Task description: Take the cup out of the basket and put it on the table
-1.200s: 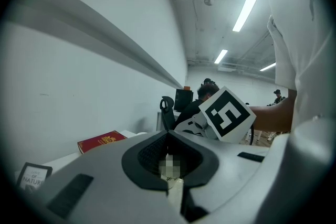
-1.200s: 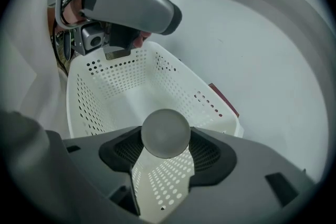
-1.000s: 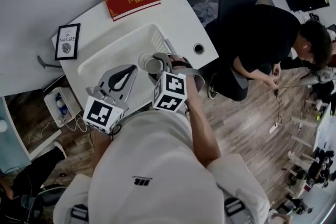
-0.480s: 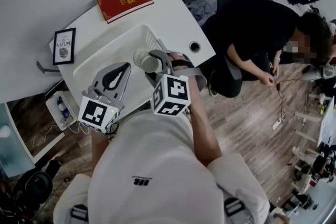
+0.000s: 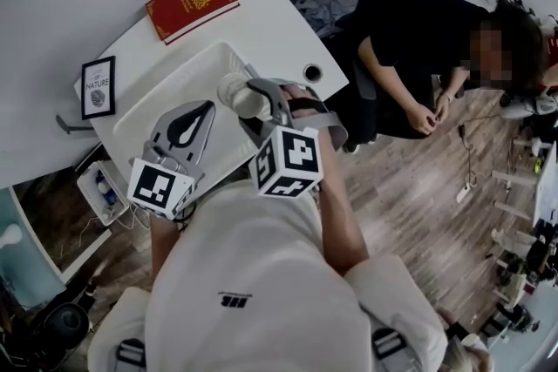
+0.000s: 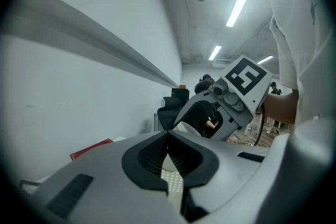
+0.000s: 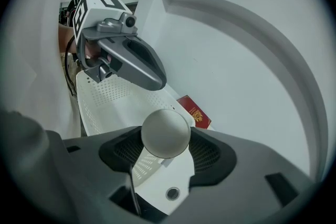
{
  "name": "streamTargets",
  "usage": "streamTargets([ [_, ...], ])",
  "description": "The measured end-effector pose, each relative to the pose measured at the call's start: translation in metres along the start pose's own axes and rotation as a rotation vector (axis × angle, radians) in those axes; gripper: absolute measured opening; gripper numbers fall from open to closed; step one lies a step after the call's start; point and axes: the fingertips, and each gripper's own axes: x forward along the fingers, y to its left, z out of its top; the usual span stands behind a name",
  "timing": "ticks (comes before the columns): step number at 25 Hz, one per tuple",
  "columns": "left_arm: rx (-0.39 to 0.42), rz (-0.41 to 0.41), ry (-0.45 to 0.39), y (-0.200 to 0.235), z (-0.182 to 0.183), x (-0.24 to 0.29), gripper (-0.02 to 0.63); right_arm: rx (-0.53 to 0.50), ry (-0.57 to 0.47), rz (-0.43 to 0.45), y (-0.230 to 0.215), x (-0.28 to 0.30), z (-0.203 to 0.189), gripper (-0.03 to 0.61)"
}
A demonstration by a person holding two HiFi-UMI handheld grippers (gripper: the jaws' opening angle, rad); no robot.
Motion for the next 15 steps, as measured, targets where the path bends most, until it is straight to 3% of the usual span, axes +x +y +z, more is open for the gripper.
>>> streamTargets([
  [15, 0.026, -0.097, -0.004, -0.017, 0.007, 0.034, 0.009, 0.073, 0.038, -0.071, -0.019, -0.021, -0.031, 0.278],
])
